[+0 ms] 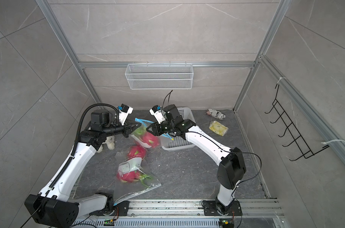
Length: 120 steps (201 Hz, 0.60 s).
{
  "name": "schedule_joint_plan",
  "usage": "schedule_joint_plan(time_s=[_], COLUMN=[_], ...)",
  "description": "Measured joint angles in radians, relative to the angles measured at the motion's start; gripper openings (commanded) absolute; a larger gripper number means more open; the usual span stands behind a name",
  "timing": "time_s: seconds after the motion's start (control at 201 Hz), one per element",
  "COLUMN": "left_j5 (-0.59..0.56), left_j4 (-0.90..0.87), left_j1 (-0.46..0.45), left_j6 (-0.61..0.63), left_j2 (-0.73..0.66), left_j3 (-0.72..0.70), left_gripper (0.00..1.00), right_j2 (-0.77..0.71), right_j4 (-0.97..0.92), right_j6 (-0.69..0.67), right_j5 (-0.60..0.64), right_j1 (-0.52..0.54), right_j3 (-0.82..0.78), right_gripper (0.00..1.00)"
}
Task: Open the zip-top bag and take out the dragon fruit
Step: Open the zipper of the food storage bag at the center of the board.
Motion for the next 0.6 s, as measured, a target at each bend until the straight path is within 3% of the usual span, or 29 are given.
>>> schedule_joint_plan(time_s=[0.284,0.597], left_j5=[0.018,0.025], left_j4=[-0.002,-0.003], left_j1=[0.0,0.0], left_j6=[0.003,0.003], left_j2=[-0.005,-0.013], left_j3=[-0.011,-0.011], left_gripper=[0.0,0.0], right_j2=[0.0,0.026], right_j4=[0.039,0.043], right_j6=[0.071,0.1], right_j5=[-0.055,-0.047], right_j1=[-0.03,-0.036], right_j3=[0.0,0.0], right_gripper=[0.45,0.1])
